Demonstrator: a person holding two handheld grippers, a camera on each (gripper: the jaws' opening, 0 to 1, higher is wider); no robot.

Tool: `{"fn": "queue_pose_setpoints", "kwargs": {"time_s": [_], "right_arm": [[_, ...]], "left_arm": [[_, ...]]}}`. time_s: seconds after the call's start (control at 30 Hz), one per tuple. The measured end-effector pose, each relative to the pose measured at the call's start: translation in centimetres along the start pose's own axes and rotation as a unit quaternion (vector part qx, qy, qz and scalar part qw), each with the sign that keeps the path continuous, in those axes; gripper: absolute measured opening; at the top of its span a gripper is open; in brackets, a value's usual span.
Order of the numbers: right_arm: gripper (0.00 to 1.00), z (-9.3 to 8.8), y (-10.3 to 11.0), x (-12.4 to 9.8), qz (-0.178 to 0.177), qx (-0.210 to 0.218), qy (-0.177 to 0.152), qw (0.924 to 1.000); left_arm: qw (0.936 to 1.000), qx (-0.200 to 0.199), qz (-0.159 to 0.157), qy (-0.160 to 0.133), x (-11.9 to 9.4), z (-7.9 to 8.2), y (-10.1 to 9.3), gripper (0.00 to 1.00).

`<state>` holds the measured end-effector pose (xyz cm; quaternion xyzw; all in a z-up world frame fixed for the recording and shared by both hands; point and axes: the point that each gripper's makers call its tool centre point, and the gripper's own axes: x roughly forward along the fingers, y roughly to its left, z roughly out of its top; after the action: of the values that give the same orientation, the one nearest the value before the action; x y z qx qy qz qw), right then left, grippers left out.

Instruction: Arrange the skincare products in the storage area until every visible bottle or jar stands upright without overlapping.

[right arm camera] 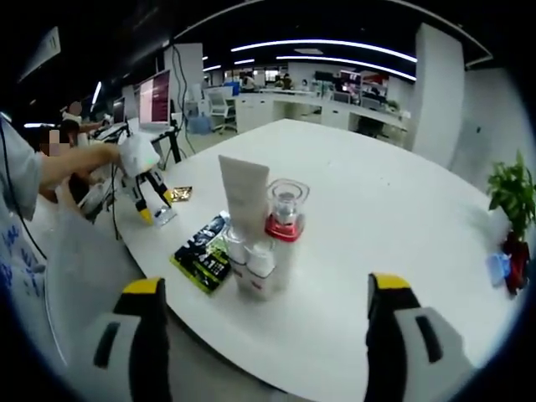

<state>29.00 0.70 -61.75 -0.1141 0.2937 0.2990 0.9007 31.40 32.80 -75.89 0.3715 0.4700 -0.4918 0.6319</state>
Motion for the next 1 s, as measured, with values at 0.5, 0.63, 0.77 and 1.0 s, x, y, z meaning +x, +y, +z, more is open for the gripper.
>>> {"fn": "queue_pose_setpoints", "kwargs": {"time_s": [0.5,0.63,0.77,1.0], "right_arm": [[1.0,-0.2,0.6,-0.2,0.004,-0.006,0.004,1.0],[1.0,-0.1,0.7,-0.3,0.005,-0.01,0.004,0.9999],[1.0,0.0,0.9,-0.4,0.008,-0.012,0.003,0.9999],[1.0,-0.1,1.0,-0.5,0.008,-0.013,0.003,0.9999]], "left_arm": [[0.9997,0.021,-0.011,-0.005,-0.3,1.9,-1.5,0.37],[0.9995,0.025,-0.014,-0.012,-0.5,2.9,-2.0,0.37],[0.9995,0.027,-0.011,-0.015,-0.6,3.7,-2.2,0.37],[0.9994,0.027,-0.012,-0.02,-0.2,5.1,-2.6,0.37]]}}
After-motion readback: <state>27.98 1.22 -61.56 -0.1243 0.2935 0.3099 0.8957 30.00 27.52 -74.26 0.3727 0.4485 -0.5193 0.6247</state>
